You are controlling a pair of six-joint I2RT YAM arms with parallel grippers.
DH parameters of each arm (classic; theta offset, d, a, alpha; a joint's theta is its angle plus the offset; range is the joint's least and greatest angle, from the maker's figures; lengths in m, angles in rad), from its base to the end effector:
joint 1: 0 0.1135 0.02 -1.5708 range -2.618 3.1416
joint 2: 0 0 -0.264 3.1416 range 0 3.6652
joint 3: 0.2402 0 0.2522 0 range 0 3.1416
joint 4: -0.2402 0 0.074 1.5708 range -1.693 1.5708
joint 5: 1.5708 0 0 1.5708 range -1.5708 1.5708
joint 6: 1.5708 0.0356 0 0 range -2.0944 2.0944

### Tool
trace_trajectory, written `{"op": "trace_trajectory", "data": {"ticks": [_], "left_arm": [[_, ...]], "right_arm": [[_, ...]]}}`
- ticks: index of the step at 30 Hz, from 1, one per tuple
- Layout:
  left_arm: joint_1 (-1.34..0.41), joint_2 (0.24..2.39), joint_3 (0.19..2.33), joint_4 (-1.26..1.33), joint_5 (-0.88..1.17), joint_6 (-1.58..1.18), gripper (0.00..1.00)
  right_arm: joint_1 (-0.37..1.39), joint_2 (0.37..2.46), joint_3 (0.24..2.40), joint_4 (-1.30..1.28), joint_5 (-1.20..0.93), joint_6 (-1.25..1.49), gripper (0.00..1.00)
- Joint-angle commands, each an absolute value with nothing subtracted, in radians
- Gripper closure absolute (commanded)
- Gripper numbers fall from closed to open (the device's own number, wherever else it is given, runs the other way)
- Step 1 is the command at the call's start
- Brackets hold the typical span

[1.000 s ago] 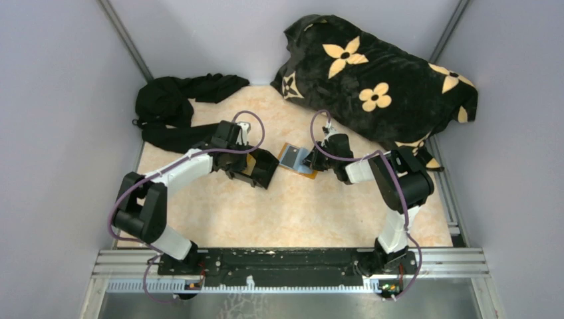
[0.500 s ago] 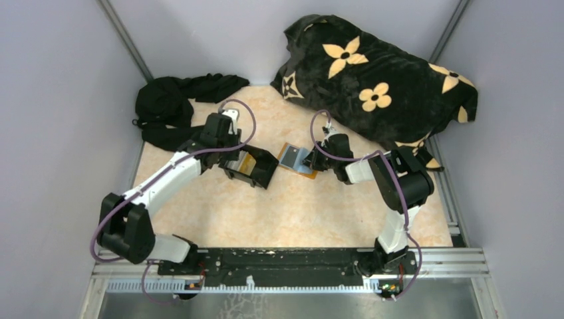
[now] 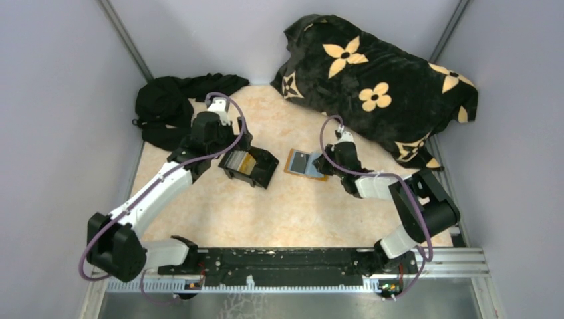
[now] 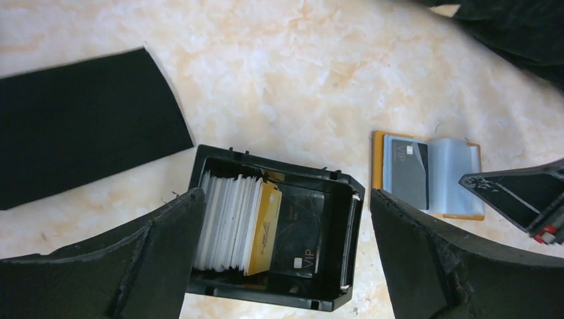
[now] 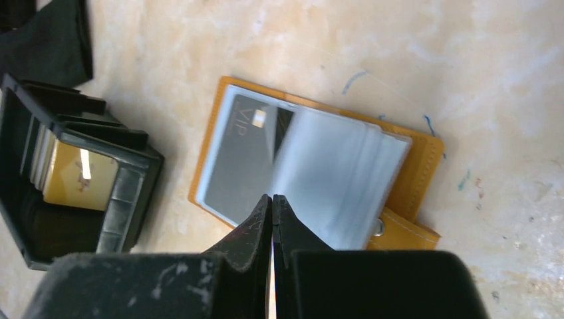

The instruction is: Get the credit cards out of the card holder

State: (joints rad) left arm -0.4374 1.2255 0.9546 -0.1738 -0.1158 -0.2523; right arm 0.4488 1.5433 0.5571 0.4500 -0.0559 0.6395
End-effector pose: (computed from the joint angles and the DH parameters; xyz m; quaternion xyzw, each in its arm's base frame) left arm 0.2567 -0.1155 0.3071 0.0473 0.8435 -0.1341 0.5180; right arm 0.2623 0.1285 0.1503 0.0690 0.8662 0.2767 0.4104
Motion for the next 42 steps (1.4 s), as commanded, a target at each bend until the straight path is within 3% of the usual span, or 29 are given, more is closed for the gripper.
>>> {"op": "trace_trajectory", "data": {"ticks": [1, 9, 14, 17, 22, 27, 42], "left_arm": [[-0.469, 1.292, 0.947, -0.144, -0.152, -0.362, 0.01], [-0.602, 1.341, 0.959, -0.108, -0.398, -0.314, 0.04], [-0.644, 1.404, 0.991, -0.119, -0.435, -0.32, 0.05], [-0.672, 1.435, 0.995, -0.086, -0.436, -0.317, 0.07], [-0.699, 1.517, 1.092, -0.168, -0.452, -0.385, 0.19], [-0.734, 1.602, 1.187, -0.256, -0.474, -0.367, 0.22], [-0.763, 1.744, 1.198, -0.054, -0.21, -0.397, 0.26]], "right_arm": [[0.484, 1.493, 0.611, 0.492, 0.035, 0.631, 1.0], [0.492, 1.641, 0.819, 0.315, 0.016, 0.566, 1.0], [0.493, 1.752, 0.874, 0.279, -0.038, 0.551, 1.0], [0.494, 1.778, 0.878, 0.269, -0.055, 0.55, 1.0], [0.49, 1.787, 0.854, 0.221, -0.033, 0.552, 1.0], [0.465, 1.747, 0.785, 0.205, -0.013, 0.566, 1.0], [0.403, 1.661, 0.713, 0.203, -0.055, 0.581, 1.0]]}}
